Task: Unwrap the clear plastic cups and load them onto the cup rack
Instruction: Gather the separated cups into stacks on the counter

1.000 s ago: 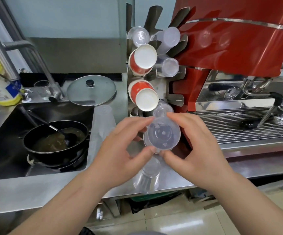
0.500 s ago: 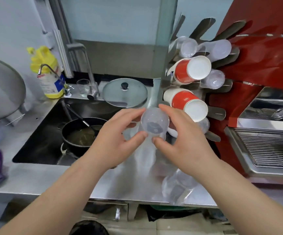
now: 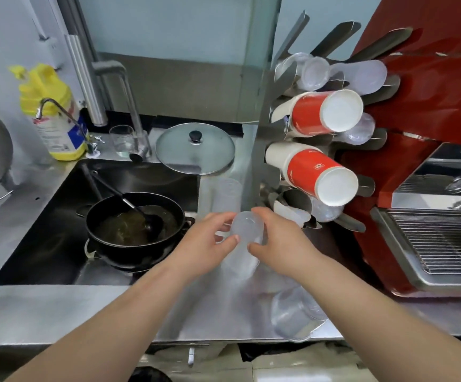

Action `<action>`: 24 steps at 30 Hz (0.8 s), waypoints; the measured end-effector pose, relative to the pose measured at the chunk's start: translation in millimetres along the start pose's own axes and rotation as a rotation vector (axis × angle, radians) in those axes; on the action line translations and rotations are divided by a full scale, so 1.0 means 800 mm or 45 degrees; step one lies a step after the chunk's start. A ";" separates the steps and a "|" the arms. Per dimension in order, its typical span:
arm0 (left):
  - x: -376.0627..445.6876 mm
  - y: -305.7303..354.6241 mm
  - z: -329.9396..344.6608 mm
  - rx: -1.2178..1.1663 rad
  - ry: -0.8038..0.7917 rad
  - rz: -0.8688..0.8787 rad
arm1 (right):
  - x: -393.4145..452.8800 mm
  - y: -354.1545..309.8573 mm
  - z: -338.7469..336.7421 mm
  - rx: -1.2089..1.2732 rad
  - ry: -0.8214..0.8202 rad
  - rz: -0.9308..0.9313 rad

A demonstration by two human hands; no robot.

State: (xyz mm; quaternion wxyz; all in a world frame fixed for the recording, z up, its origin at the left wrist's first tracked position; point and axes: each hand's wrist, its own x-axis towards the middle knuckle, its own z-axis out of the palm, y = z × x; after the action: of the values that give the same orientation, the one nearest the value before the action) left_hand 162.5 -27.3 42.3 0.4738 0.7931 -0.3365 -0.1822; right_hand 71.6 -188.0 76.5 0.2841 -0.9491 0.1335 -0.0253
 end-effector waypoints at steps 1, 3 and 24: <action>0.001 -0.007 0.004 -0.011 -0.006 -0.015 | 0.002 0.001 0.003 -0.046 -0.039 0.025; 0.000 -0.019 0.011 -0.019 -0.020 -0.037 | 0.005 0.001 0.009 -0.116 -0.102 0.062; -0.015 -0.050 0.025 -0.044 0.064 -0.048 | 0.011 -0.003 0.027 -0.272 -0.202 0.084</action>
State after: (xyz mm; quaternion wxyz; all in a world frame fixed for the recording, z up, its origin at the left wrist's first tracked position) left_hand 156.6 -18.2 -2.6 0.4922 0.7954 -0.3064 -0.1769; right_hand 83.0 -176.7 59.2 0.1918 -0.9681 0.1439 0.0735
